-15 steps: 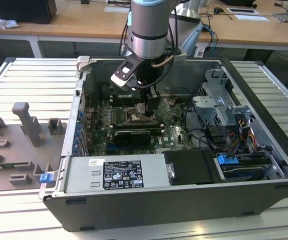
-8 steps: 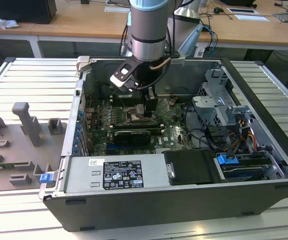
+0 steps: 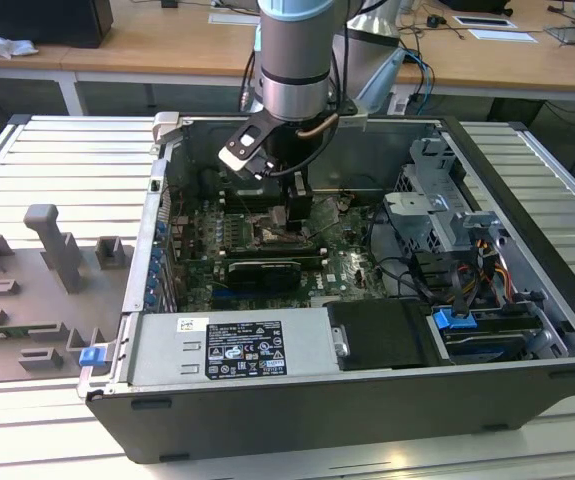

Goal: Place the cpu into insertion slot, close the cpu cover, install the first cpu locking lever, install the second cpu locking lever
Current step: 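Place the cpu into insertion slot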

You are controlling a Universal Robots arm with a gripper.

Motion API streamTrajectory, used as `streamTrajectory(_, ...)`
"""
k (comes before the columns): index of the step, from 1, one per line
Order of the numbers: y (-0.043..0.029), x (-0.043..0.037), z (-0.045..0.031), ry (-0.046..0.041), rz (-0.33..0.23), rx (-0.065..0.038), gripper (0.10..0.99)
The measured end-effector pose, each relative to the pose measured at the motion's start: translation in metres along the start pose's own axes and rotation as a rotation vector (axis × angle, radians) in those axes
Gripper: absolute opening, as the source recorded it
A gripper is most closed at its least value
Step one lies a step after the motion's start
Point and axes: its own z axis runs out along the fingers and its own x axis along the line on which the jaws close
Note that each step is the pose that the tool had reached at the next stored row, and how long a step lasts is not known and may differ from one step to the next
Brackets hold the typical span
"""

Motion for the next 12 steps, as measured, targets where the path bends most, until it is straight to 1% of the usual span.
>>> streamTrajectory(3,-0.0038,0.0025,0.0018,-0.0001,0.002,0.0,0.545)
streamTrajectory(4,-0.0068,0.0038,0.0037,-0.0002,0.004,0.0,0.545)
streamTrajectory(6,-0.01,0.0056,0.0071,-0.0005,0.011,0.0,0.545)
streamTrajectory(8,-0.0103,0.0093,0.0126,-0.0011,0.025,0.0,0.545)
streamTrajectory(12,-0.0106,0.0115,0.0174,-0.0025,0.05,0.0,0.545)
